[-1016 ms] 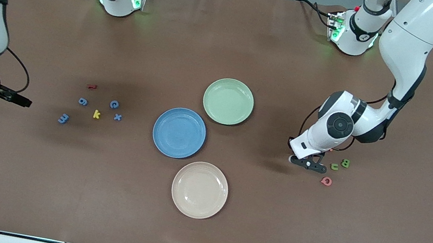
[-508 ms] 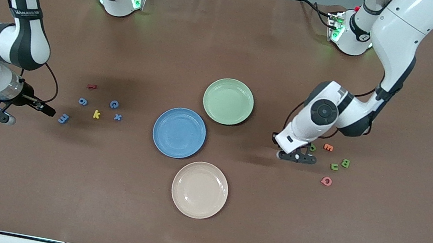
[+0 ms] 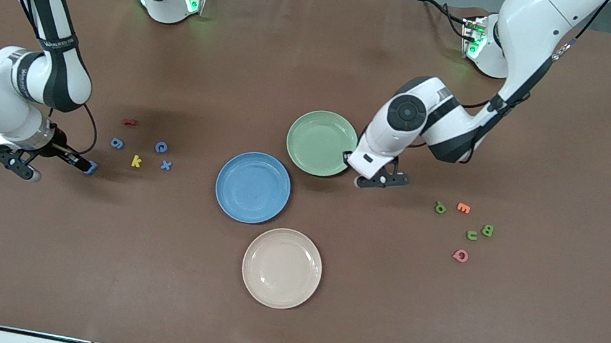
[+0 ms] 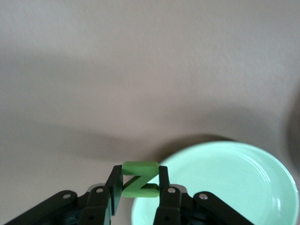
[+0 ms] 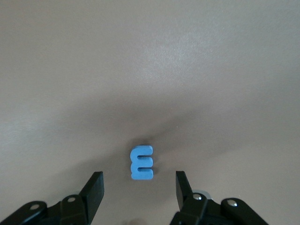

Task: Sort letters by color into matching plates
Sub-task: 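Carry the green N to its plate while the right gripper grasps a blue letter, then carry the blue letter to the blue plate while the left gripper returns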

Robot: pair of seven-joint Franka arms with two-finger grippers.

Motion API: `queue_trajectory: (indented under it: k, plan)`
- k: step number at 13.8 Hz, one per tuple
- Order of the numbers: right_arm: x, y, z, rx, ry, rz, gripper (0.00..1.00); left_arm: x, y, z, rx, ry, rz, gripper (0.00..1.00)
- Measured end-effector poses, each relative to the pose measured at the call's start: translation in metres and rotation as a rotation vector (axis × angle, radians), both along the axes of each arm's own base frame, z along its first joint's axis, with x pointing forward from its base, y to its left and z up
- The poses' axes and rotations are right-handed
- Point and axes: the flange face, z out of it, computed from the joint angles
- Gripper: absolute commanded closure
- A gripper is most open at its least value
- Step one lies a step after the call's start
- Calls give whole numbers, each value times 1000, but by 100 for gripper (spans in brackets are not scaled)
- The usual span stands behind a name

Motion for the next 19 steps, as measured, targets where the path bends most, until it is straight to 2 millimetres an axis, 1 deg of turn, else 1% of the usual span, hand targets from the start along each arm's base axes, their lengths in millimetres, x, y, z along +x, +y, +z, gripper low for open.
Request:
queue_trajectory:
  k: [2, 4, 5, 6, 7, 8, 9, 10, 11, 13, 14, 15, 17, 19]
  plan:
    - [-1, 0, -12, -1, 1, -3, 33, -24, -25, -1, 12, 12, 37, 95]
    - [0, 0, -20, -3, -7, -7, 34, -49, -48, -6, 24, 25, 60, 90]
    - [0, 0, -22, -4, -9, -10, 34, -61, -57, -8, 30, 31, 70, 84]
    - [-1, 0, -25, -4, -7, -12, 34, -70, -63, -11, 35, 38, 78, 66]
    - [-1, 0, -27, -4, -5, -13, 34, -76, -68, -14, 40, 43, 84, 51]
    - [-2, 0, -29, -4, -3, -13, 34, -78, -69, -16, 42, 47, 89, 41]
    - [-2, 0, -31, -3, 0, -13, 34, -79, -70, -17, 44, 50, 94, 34]
    - [-3, 0, -34, -3, 3, -14, 34, -78, -70, -18, 44, 52, 101, 21]
    - [-3, 0, -37, -3, 6, -14, 34, -77, -70, -18, 44, 52, 109, 0]
    - [-4, 0, -42, -3, 12, -15, 37, -72, -71, -15, 37, 45, 118, 0]
    - [-5, 0, -43, -2, 14, -15, 41, -68, -71, -12, 32, 40, 123, 0]
    - [-5, 0, -43, -2, 14, -15, 49, -61, -70, -9, 26, 34, 133, 0]
    - [-4, 0, -42, -3, 12, -15, 64, -36, -57, 1, 16, 10, 174, 0]
    - [-3, 0, -41, -3, 10, -15, 76, -7, -32, 15, 16, -20, 198, 0]
